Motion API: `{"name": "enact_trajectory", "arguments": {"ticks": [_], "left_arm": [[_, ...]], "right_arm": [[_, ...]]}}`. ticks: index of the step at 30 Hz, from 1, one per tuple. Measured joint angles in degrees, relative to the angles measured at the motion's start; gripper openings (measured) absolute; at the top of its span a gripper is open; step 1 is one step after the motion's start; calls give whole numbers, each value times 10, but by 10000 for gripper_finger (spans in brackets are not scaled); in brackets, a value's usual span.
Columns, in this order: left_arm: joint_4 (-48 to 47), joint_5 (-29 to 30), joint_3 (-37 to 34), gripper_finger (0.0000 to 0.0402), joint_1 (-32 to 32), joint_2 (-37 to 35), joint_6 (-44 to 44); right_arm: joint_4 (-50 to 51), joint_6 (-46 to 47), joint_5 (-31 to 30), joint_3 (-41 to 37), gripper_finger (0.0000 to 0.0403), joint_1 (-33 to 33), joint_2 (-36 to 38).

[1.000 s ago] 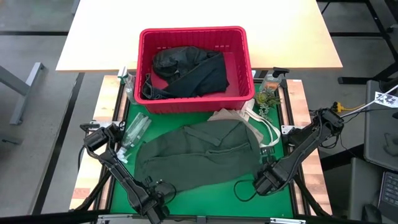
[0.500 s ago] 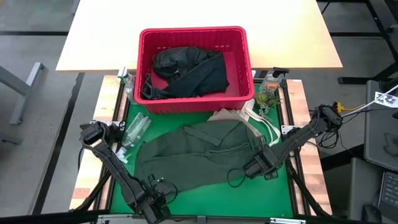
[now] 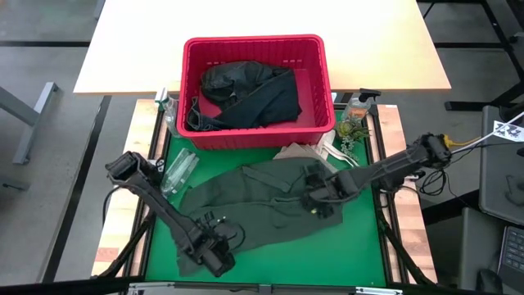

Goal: Fold laundry
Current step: Fold the green polo shirt

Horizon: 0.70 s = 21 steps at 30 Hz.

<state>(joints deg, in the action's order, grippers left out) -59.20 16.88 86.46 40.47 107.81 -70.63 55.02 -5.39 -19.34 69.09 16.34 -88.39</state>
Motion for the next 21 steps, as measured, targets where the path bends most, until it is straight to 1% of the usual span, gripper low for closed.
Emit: {"name": "enact_trajectory", "arguments": {"ticks": [3,9,15,21], "left_arm": [[0,-11,0,80,-15,0,29],[0,-15,0,80,-31,0,54],[-1,-15,0,80,-31,0,55],[-1,-14,0,80,-27,0,54]], "right_arm": [[-50,-56,0,-3,182,-27,-23],[-102,-111,25,-3,182,-56,-63],[-132,-132,35,-3,182,-60,-93],[-190,-132,32,-3,182,-59,-94]]}}
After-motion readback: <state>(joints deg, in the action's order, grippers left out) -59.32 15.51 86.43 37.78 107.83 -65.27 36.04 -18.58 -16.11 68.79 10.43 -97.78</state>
